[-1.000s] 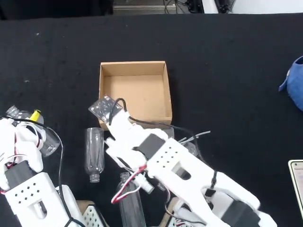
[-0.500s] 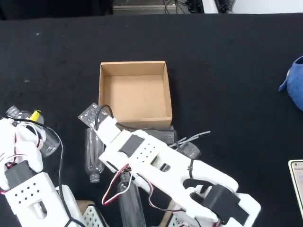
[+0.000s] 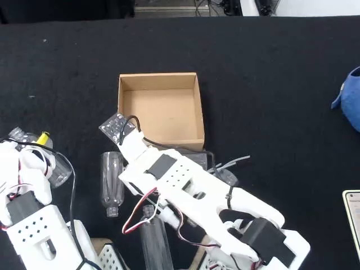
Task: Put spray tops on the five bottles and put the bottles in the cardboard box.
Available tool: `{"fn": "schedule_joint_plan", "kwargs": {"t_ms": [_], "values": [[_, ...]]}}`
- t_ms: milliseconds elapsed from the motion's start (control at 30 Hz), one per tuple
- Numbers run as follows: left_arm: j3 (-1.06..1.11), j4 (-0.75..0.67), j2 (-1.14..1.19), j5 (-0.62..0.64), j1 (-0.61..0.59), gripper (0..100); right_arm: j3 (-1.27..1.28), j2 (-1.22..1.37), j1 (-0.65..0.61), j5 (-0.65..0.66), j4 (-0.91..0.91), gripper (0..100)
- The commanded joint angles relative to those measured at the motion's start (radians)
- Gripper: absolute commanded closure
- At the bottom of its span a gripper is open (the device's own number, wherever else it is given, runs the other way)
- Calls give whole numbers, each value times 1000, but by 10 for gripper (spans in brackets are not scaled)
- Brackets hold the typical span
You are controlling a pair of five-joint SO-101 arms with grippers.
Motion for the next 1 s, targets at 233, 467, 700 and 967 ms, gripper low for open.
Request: {"fn": "schedule_joint_plan", "kwargs": {"t_ms": [233,467,700,967], "values": [[-18,-17,-17,3,-12,971,-76,143,17,6,-64,892],[-18,-17,-17,3,-12,971,-77,153,15,6,-14,838],[-18,-17,-17,3,-12,971,-77,151,14,6,8,894],[-18,-17,-17,3,-13,971,-74,77,15,6,40,942]]}}
